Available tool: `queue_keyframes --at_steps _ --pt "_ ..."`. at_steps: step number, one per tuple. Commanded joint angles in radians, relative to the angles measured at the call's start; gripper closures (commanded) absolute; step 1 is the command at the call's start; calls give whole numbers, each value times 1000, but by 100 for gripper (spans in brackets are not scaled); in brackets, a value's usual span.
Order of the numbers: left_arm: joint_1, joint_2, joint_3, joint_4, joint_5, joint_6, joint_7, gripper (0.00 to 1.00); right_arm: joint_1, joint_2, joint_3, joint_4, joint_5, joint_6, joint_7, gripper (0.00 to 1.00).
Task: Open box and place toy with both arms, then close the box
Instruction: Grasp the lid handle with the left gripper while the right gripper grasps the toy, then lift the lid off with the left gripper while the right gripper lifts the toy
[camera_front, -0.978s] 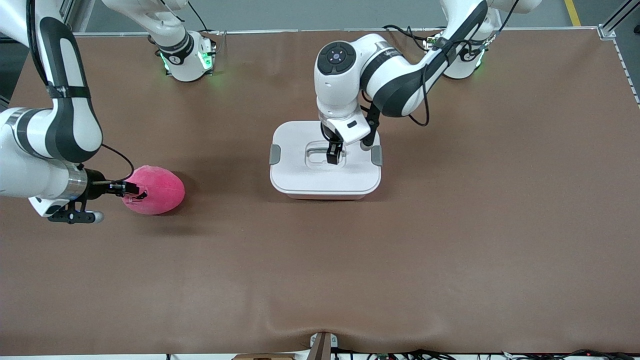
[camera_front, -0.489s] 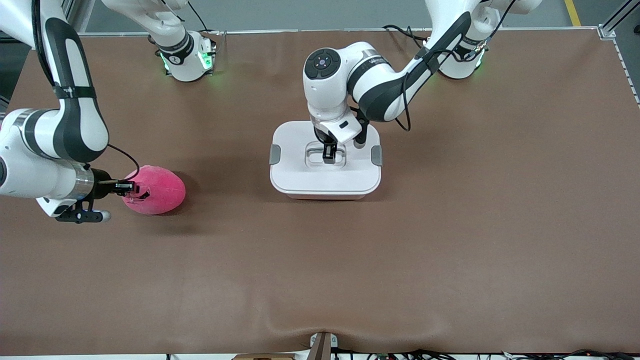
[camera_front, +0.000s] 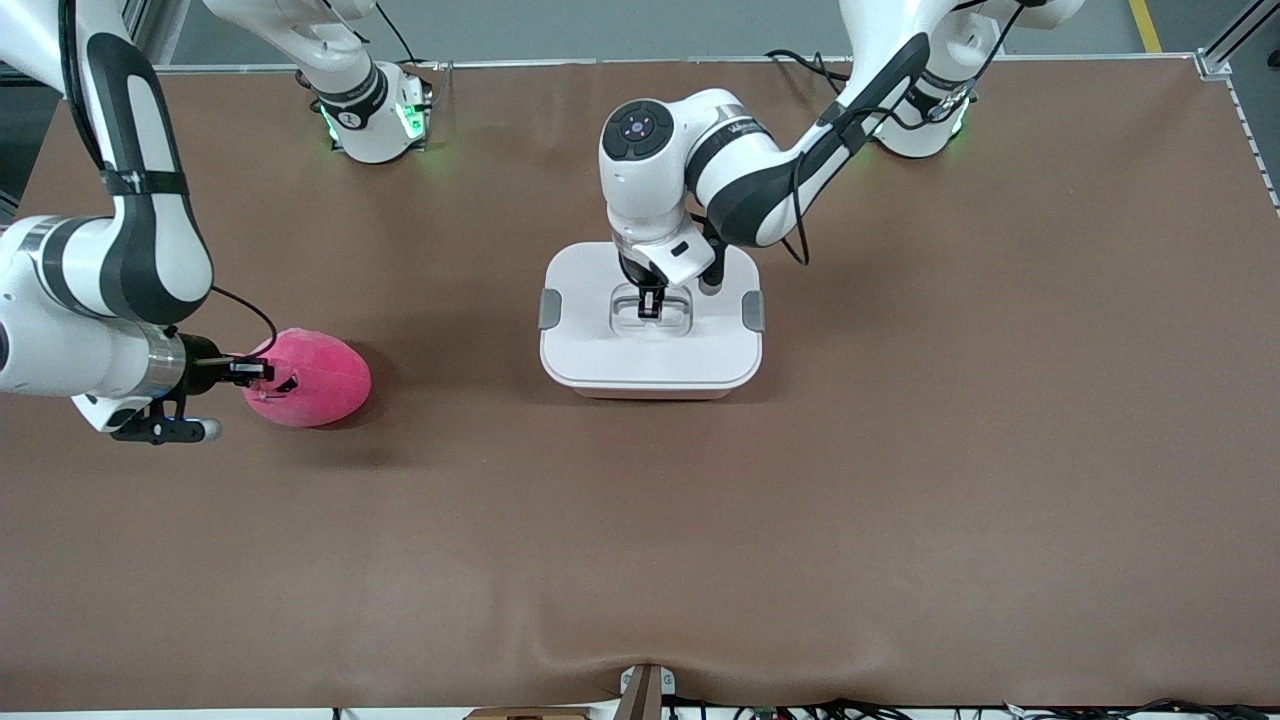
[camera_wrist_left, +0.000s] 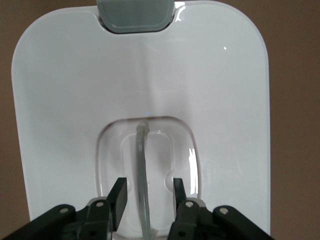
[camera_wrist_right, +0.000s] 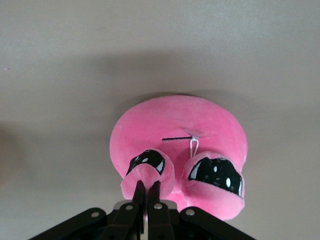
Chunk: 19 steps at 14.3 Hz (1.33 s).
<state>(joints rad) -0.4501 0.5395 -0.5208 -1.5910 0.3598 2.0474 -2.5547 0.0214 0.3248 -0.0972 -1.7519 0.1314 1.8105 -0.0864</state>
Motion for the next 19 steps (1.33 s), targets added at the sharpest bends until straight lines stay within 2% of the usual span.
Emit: queue_keyframes --at_steps 1,3,4,5,14,19 --pt "-10 20 2 29 25 2 -21 72 2 -7 2 116 -9 -135 2 100" --pt "-10 22 4 29 25 2 -18 86 2 -7 2 185 -7 -209 2 100" --pt "-9 22 4 29 25 2 -12 96 5 -7 2 205 -6 -221 7 100" --pt "-6 19 4 31 28 2 -4 100 11 -9 4 219 -6 -230 11 100" --pt "27 -9 5 72 25 -16 99 100 18 -29 4 285 -7 -307 -29 100" --pt "57 -70 -4 80 1 -52 126 100 129 -29 5 307 -33 -301 -35 100"
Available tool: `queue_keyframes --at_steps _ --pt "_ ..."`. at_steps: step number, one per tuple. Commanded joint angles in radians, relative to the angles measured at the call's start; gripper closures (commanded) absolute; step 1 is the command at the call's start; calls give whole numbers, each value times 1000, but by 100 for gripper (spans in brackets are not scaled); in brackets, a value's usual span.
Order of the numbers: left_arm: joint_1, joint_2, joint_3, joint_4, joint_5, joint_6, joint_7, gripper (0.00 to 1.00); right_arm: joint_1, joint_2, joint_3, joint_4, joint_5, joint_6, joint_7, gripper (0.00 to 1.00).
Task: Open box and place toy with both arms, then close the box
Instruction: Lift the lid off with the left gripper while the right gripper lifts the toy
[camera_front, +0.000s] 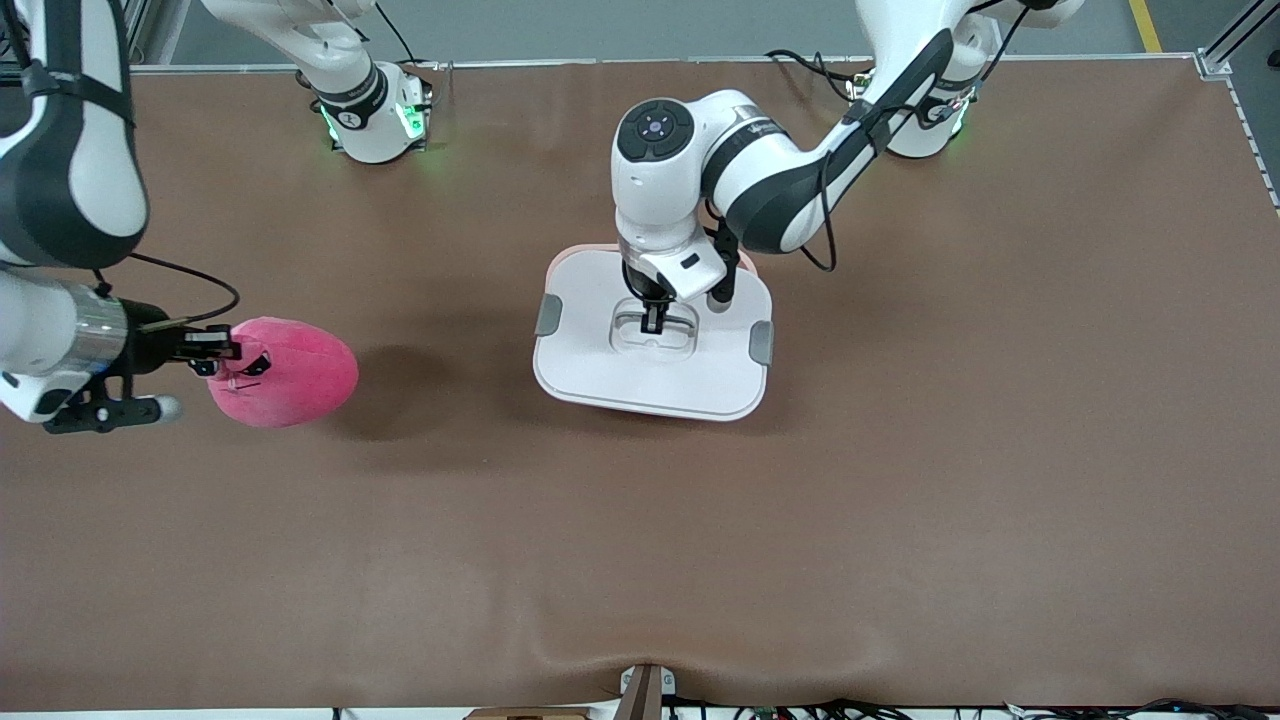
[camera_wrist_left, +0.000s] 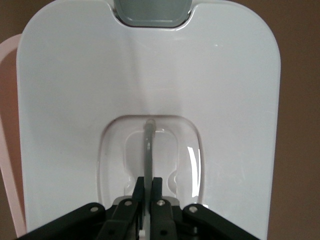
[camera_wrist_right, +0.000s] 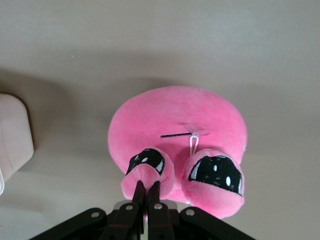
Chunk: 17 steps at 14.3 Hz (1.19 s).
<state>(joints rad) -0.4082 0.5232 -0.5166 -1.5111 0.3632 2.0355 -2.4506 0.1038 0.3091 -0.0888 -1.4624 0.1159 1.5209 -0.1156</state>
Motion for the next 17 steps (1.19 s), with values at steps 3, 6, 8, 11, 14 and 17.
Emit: queue_keyframes --at_steps 3,6,8,11,14,17 --pt "75 -117 -8 9 -76 -64 115 100 95 -16 4 20 -15 -18 -9 100" --pt "156 -169 -8 9 -145 -96 266 100 166 -18 6 47 -15 -19 -10 100" --pt "224 -196 -8 8 -187 -127 394 100 217 -41 3 48 -15 -13 -9 100" --pt "325 -218 -8 3 -251 -179 531 100 284 -76 4 54 -16 -18 -9 100" --pt "386 -216 -3 3 -285 -210 669 100 350 -96 10 54 -13 -18 -10 100" --pt "471 -210 -3 2 -317 -232 825 100 413 -104 14 79 -13 -18 -22 100"
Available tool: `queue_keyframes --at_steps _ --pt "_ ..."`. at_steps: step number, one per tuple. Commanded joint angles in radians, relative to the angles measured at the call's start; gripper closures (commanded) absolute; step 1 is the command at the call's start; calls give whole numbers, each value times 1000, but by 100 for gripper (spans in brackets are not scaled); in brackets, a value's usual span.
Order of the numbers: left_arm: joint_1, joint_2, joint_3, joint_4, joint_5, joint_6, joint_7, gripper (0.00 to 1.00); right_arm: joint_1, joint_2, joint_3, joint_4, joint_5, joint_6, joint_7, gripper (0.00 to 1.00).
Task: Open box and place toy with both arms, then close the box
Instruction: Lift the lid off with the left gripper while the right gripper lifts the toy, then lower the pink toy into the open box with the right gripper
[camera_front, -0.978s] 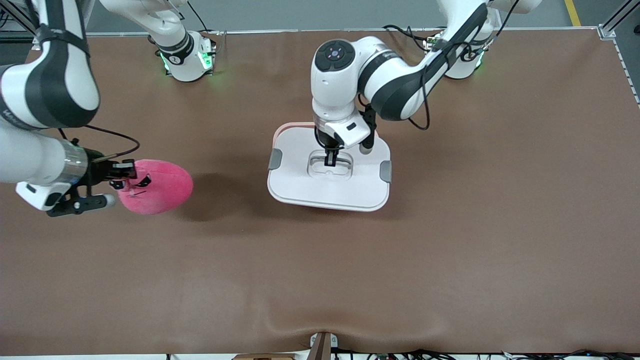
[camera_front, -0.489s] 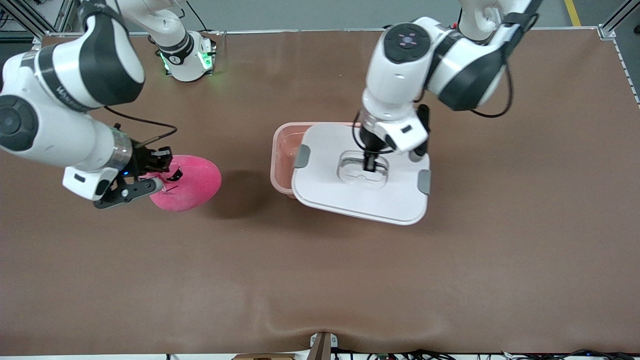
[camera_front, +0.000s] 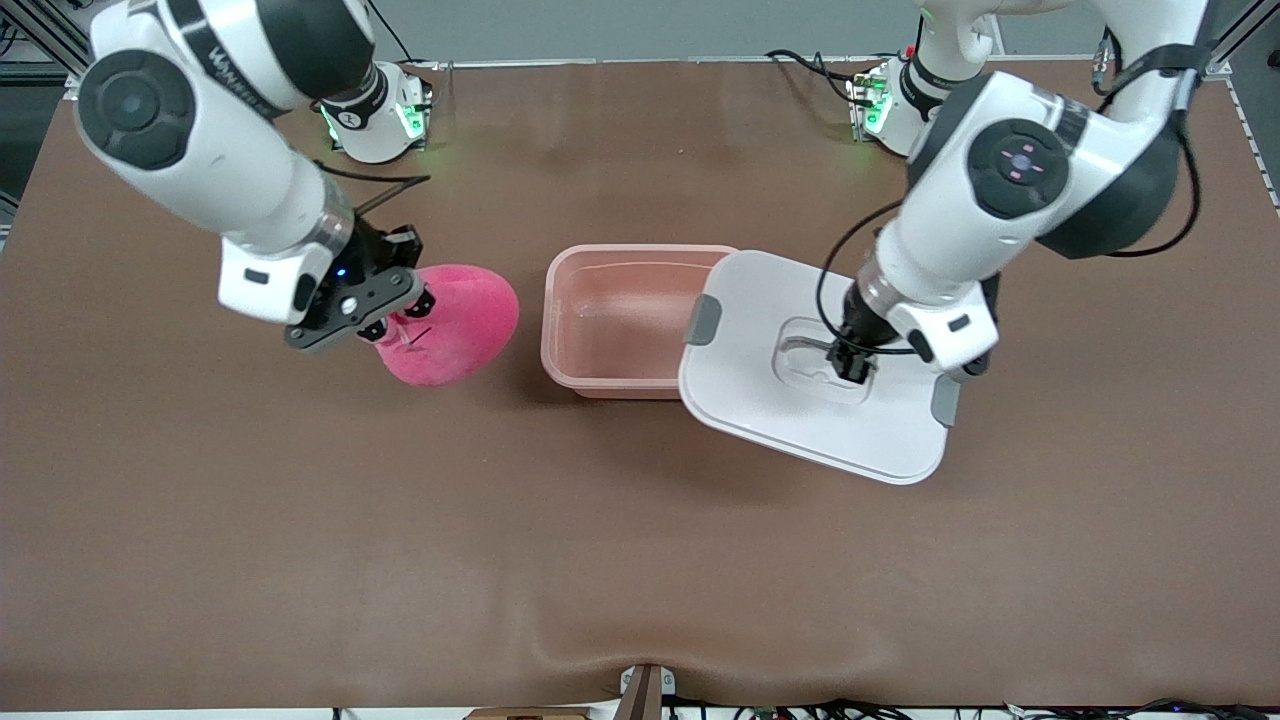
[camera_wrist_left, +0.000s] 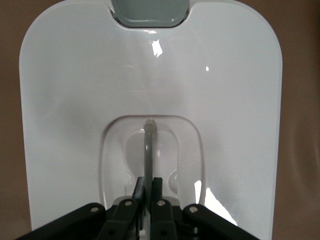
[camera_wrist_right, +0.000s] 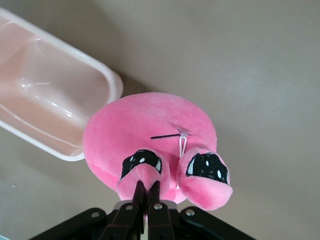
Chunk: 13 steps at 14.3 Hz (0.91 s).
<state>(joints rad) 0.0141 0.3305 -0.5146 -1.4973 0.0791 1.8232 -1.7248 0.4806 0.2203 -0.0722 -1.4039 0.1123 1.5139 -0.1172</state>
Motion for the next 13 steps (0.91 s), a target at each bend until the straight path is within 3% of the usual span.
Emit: queue_keyframes --at_steps 1,10,13 --pt "76 -15 -5 -12 -33 -31 152 100 52 -16 -4 42 -10 -11 -45 100" --pt "217 21 -1 -32 -28 -105 499 100 226 -12 57 71 -19 77 -82 100" --pt "245 19 -1 -31 -25 -151 611 100 302 -9 55 71 -90 115 -339 100"
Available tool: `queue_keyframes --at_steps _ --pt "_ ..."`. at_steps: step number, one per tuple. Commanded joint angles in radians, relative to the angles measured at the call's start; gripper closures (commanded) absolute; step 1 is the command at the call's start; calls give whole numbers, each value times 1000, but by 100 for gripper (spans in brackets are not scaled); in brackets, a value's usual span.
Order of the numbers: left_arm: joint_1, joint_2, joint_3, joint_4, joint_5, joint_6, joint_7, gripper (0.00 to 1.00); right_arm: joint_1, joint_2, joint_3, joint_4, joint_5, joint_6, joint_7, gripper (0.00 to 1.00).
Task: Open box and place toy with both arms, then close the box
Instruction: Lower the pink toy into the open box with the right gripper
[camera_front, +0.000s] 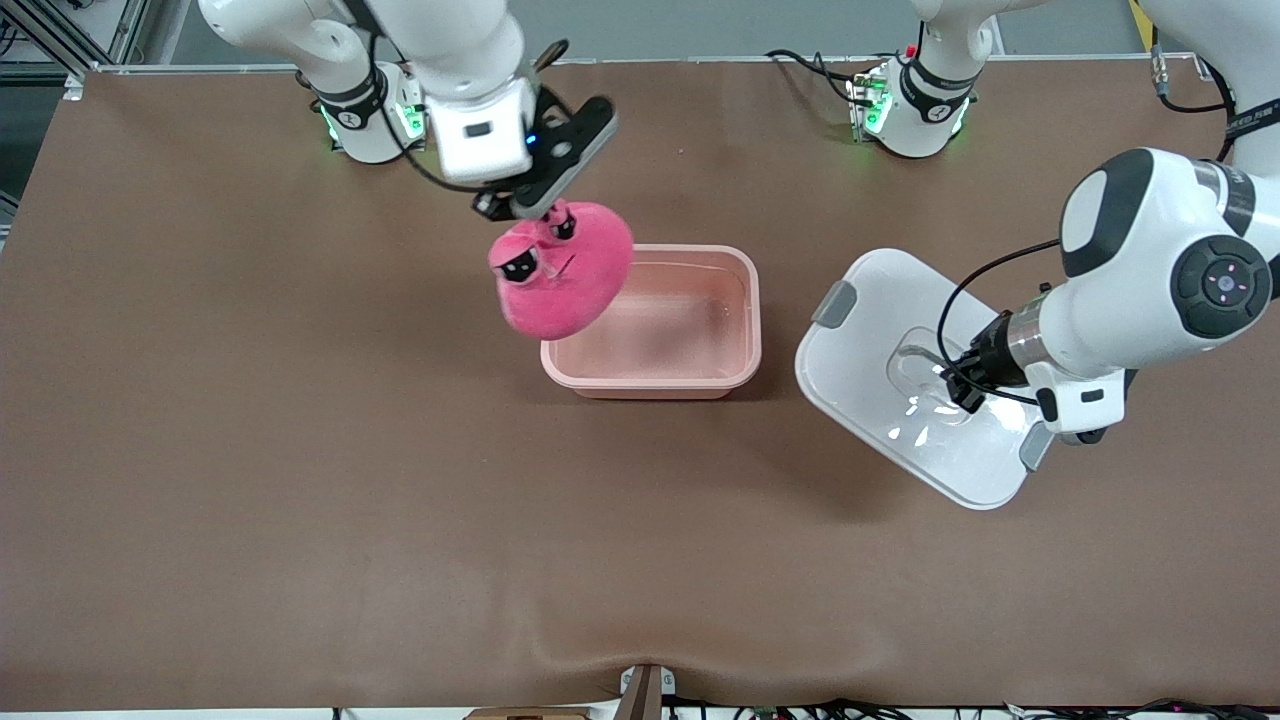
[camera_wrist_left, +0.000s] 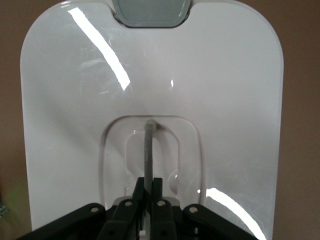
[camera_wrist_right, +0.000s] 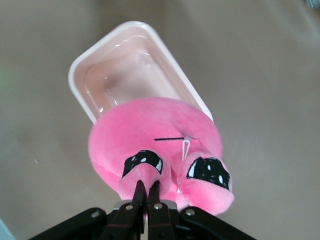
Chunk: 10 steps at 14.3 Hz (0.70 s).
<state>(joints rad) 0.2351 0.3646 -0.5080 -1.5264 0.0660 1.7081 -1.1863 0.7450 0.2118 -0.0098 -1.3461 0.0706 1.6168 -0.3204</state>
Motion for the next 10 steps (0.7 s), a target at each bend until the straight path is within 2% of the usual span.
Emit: queue_keyframes --at_steps 1,3,5,10 --pt "27 -15 -7 2 -12 -59 133 100 48 1 -7 9 -86 15 -182 100" --pt "61 -12 -6 3 -8 -71 236 100 54 4 -7 7 -103 20 -332 100" --pt "69 -9 -6 3 -8 -77 255 100 62 17 -7 -14 -120 84 -461 100" --pt "90 -9 -6 8 -6 -82 294 100 63 49 -7 -48 -166 103 -603 100"
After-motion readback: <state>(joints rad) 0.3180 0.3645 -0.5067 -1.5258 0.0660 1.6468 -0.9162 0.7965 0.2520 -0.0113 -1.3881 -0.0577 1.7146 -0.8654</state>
